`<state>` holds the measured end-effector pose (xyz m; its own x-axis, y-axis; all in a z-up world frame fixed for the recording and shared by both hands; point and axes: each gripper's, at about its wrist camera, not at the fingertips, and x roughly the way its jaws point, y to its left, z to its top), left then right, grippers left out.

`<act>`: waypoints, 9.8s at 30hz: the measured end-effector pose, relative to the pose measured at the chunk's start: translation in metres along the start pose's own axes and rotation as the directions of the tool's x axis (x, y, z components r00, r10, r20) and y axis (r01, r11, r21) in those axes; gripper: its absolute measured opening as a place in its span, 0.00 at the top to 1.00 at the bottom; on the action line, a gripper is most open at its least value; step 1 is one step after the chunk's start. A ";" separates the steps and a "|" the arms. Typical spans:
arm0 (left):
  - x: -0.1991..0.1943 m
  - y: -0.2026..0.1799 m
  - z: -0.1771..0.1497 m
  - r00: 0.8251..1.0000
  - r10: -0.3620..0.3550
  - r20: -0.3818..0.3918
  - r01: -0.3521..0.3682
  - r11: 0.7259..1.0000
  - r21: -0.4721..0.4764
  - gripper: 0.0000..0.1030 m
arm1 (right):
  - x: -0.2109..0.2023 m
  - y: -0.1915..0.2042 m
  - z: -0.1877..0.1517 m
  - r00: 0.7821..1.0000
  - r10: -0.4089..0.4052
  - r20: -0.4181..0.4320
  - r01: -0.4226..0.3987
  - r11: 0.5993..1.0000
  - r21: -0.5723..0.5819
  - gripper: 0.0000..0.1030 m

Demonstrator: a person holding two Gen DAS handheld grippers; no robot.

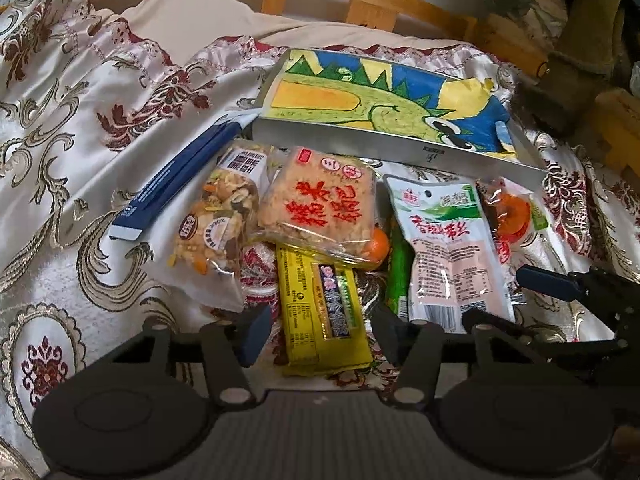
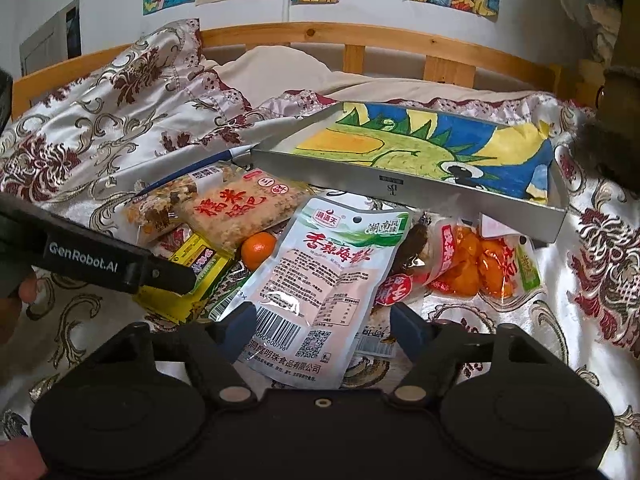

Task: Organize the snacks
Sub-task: 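Grasp the yellow wafer pack with the left tool while the right tool grasps the white spicy-strip pouch, then carry the wafer pack and pouch into the dinosaur tray with both tools, then open both tools to release the snacks and lift away from the tray, then move both tools back toward the remaining snacks beside the tray, then grasp the nut-mix bag with the left tool while the right tool grasps the green sausage stick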

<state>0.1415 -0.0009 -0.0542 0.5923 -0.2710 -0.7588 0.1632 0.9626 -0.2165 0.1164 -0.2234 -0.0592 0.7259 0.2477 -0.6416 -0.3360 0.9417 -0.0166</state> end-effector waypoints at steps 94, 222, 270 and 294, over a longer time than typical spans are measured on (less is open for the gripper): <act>-0.022 -0.043 0.061 0.999 -0.027 0.044 0.029 0.998 -0.054 0.51 | -0.062 -0.061 0.042 0.985 0.074 0.158 -0.113 0.959 0.260 0.95; -0.148 -0.013 -0.071 0.937 0.257 0.236 -0.238 0.966 -0.105 0.00 | -0.180 0.016 -0.044 0.939 -0.112 0.325 0.060 0.985 0.163 0.01; -0.007 0.054 0.031 0.960 0.092 0.266 -0.152 0.965 0.215 0.09 | 0.013 0.051 0.015 0.994 -0.087 0.061 0.077 0.985 0.152 0.15; 0.011 0.053 0.034 0.996 0.048 0.077 -0.056 0.993 0.103 0.59 | 0.048 0.046 0.013 0.995 -0.044 -0.092 0.060 0.983 0.171 0.74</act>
<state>0.1832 0.0472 -0.0528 0.6583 -0.2236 -0.7188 0.2104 0.9715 -0.1095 0.1436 -0.1649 -0.0807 0.6818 0.1836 -0.7081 -0.1843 0.9799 0.0766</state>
